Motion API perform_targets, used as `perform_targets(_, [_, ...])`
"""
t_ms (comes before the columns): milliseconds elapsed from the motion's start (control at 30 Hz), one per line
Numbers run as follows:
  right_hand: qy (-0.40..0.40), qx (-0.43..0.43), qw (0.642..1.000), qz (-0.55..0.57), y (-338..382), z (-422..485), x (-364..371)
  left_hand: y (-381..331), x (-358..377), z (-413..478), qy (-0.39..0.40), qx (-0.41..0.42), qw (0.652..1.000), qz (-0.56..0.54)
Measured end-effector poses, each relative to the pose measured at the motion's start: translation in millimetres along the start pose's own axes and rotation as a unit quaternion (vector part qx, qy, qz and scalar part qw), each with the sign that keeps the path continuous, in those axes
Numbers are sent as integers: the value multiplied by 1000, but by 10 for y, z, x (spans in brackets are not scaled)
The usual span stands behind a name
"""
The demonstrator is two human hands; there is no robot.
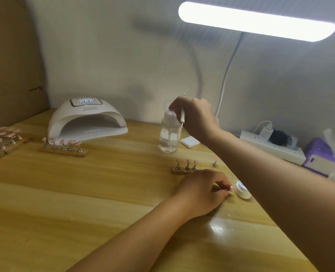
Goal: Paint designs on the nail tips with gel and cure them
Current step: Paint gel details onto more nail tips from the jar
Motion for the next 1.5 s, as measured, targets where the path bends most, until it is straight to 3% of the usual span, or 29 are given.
perform_targets(100, [-109,-35,984,134,181,-292,-514,-11,-22,-9,-14,-5,1000,-24])
perform_targets(167, [-140,-51,972,184,210,-684,-840,16,-72,-28,-39,-19,998,-50])
perform_targets(300, [-128,-21,985,109,37,-1648,-1141,-64,-188,-71,-95,14,991,-89])
perform_targets(400, [-122,24,985,120,-162,-2086,-1104,-123,-269,-117,-137,37,986,-88])
perform_targets(600, [-79,-8,990,113,-130,-2128,-995,-192,-357,-163,-165,55,979,-110])
perform_targets(767, [-44,-81,995,-22,-9,-2162,-972,-255,-277,-171,-142,62,977,-148])
perform_targets(933, [-48,-130,988,-75,74,-2181,-941,-178,-186,-158,-122,33,972,-200])
perform_targets(1067, [-63,-139,988,-27,116,-2241,-972,-109,-176,-156,-125,9,975,-185])
perform_targets(1200, [-188,-73,972,119,-18,-2264,-1273,-84,-222,-169,-142,-1,978,-154])
perform_targets(1267, [-206,-57,970,119,-36,-2258,-1294,-118,-239,-182,-148,5,981,-129])
perform_targets(1367, [-128,-43,988,68,-94,-2173,-1037,-147,-263,-193,-157,8,981,-116])
perform_targets(1467, [-28,28,998,52,-357,-2028,-781,-137,-286,-198,-164,6,979,-119])
perform_targets(1500, [-20,0,999,50,-301,-2033,-775,-129,-289,-201,-166,5,978,-123])
Point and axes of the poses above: each hand's wrist, its own z-axis towards the middle knuckle, its own x-axis out of the palm, y = z × x, the point moved 10 cm from there along z, towards the middle knuckle, and after that the axes turned 15 degrees about z, right-handed, at the moved point
